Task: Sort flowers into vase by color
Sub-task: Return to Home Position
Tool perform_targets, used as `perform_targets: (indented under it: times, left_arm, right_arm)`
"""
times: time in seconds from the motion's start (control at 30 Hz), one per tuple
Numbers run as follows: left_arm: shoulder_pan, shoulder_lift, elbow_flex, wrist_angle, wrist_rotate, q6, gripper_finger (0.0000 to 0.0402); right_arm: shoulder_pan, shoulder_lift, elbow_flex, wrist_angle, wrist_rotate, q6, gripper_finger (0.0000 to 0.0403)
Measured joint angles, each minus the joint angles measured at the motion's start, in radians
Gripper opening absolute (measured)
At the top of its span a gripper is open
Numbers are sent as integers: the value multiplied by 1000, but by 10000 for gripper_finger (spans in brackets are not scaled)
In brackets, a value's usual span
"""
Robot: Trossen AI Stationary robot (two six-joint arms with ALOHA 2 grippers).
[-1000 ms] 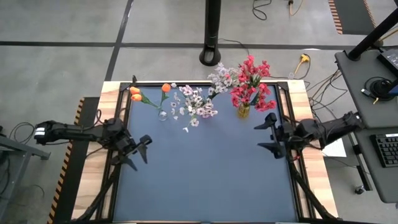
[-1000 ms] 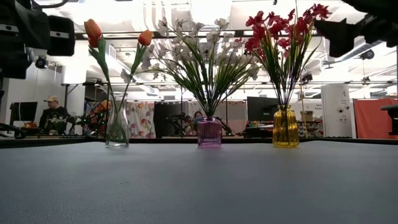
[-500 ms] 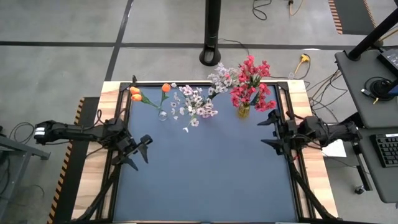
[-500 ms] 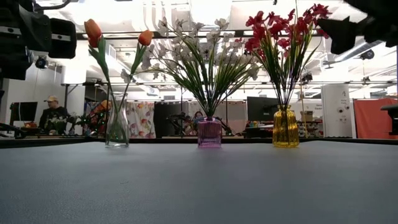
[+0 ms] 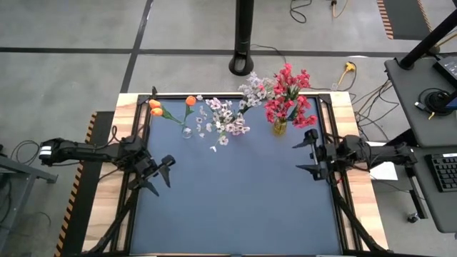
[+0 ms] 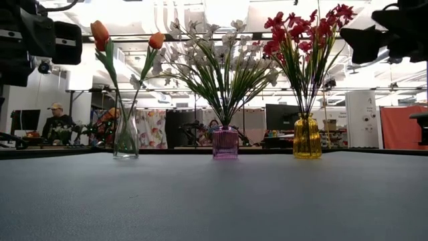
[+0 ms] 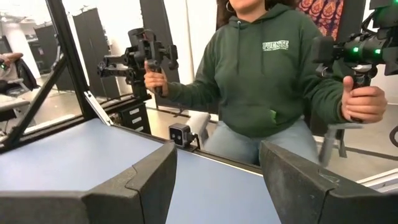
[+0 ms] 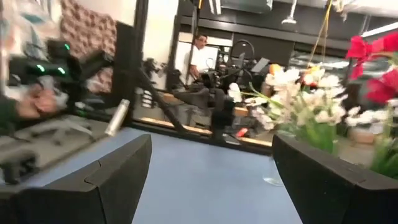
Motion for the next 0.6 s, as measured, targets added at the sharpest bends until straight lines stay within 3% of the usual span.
perform_targets:
  times: [0.2, 0.6]
  left_arm:
    - [0, 4, 0, -10, 0, -2, 212]
    - [-1, 5, 1, 1, 0, -93, 212]
  right_arm:
    - [0, 4, 0, 7, 140, 16, 325]
    - [0, 13, 0, 4, 152, 113, 325]
